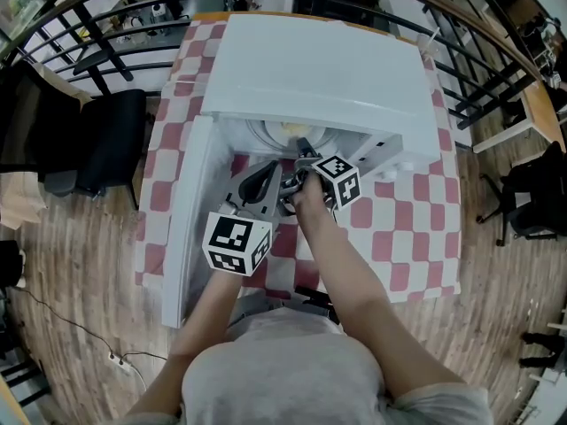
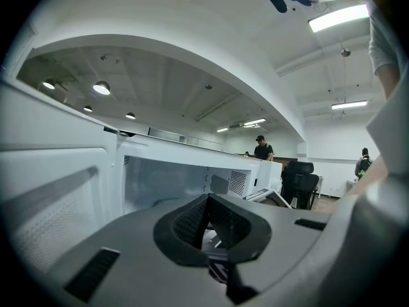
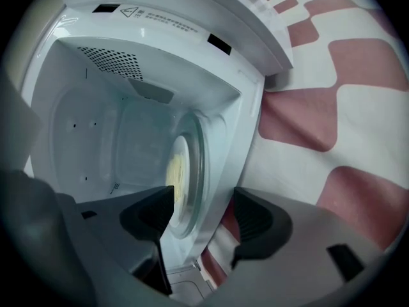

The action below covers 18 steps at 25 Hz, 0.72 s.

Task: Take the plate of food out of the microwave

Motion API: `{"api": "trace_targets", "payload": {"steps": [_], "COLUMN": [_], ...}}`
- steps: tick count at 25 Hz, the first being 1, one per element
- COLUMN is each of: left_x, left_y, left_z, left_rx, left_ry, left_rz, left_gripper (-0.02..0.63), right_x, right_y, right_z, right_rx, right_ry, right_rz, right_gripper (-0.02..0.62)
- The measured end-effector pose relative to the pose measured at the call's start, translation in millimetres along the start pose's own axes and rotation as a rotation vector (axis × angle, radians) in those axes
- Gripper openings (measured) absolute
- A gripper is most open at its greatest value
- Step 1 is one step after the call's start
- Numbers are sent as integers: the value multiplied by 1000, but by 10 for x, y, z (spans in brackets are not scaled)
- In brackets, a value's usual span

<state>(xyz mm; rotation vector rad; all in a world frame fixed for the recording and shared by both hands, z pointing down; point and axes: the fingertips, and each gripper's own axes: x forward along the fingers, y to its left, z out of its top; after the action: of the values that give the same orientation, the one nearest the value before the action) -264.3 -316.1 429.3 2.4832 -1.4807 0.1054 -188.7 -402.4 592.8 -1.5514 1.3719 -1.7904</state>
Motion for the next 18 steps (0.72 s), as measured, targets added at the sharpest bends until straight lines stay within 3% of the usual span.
{"api": "trace_targets", "payload": {"steps": [7,18], "left_x": [2,-19], "left_y": [27,118], "left_z": [-14,-15], "left_rx": [-4,-17], "left_ry": [2,-3], "left_rz": [6,33], "left_gripper": [3,3], "right_x": [118,105], "right_y": [-70,-84], "right_z": [27,27], "right_rx": [21,38], "right_ry": [-3,18], "right_rz": [-70,-69], "right_gripper": [313,290]}}
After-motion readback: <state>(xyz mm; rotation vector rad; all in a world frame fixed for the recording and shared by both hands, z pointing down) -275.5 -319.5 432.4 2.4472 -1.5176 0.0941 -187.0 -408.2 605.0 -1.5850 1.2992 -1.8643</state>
